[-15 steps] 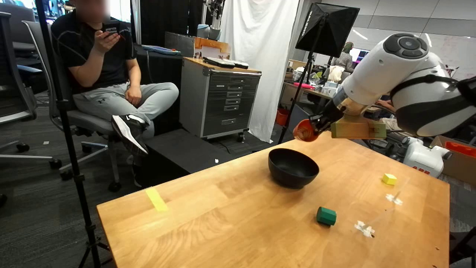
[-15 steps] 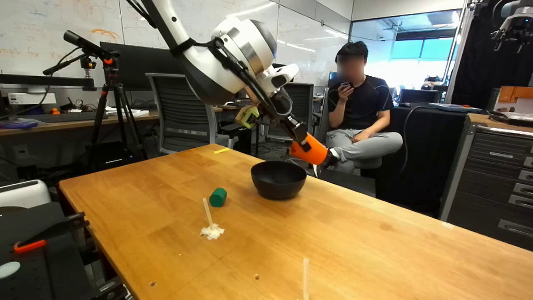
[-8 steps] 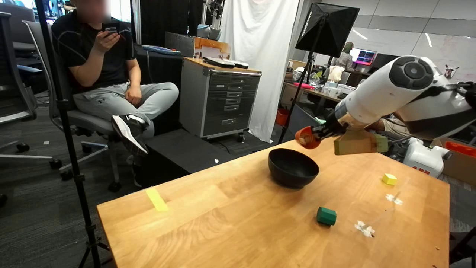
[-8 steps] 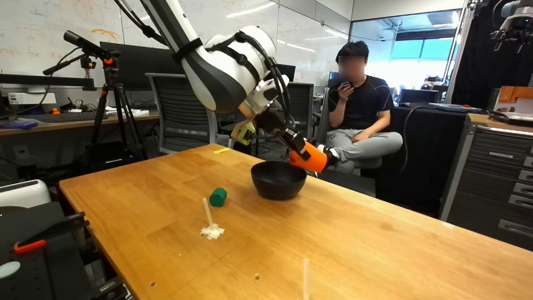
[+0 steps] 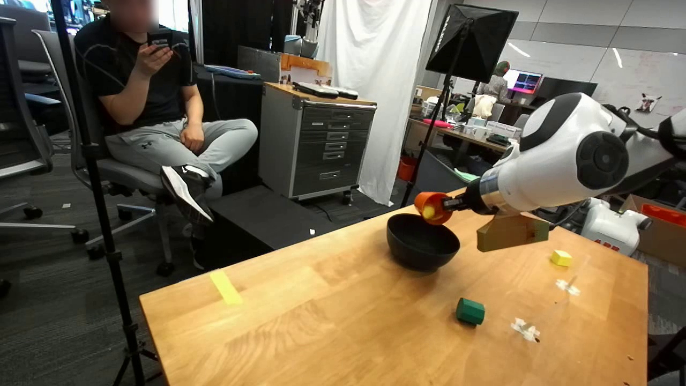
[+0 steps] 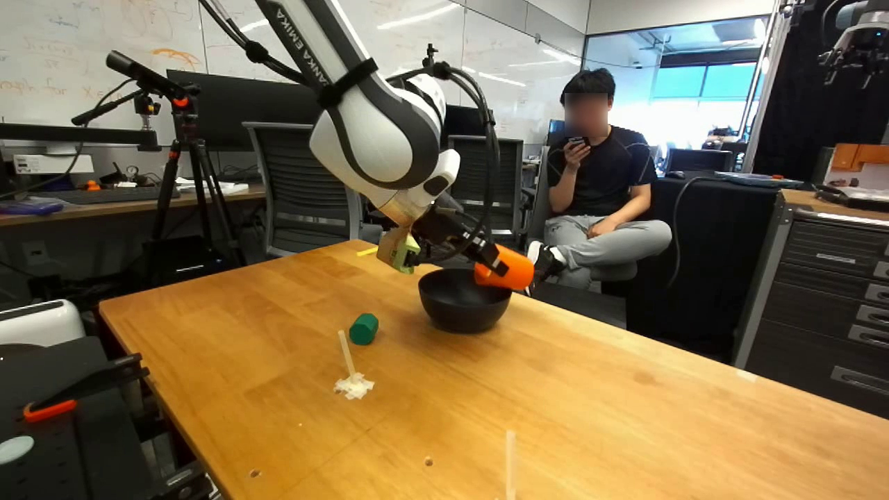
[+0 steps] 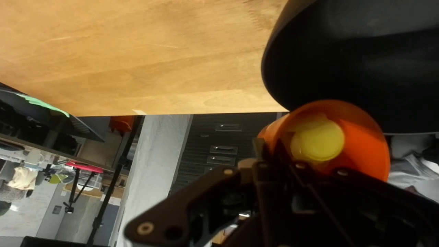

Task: Pour the contents in the cup into the bowl

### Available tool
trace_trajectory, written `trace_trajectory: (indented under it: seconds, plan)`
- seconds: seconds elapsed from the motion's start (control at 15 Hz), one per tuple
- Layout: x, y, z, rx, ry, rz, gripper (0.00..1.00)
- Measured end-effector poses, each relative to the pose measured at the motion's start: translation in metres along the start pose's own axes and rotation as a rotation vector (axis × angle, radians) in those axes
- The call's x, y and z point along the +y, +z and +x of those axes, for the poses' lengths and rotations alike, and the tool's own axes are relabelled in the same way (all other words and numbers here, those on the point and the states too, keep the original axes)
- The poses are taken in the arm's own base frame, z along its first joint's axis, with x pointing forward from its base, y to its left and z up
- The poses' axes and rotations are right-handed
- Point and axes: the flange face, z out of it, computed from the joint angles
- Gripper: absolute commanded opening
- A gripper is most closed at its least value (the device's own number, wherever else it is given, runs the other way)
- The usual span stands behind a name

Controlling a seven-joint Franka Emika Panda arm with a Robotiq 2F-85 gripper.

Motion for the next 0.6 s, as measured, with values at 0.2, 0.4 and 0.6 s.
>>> trace_trajectory:
  seconds: [0.2, 0.4, 0.6]
  plan:
    - [-0.009, 0.002, -0.01, 0.078, -0.007, 0.034, 0.02]
    - [-0.013, 0.006, -0.019, 0.147, -0.009, 0.061, 0.02]
    - [-0.024, 0.01, -0.02, 0.219, -0.003, 0.07, 0.02]
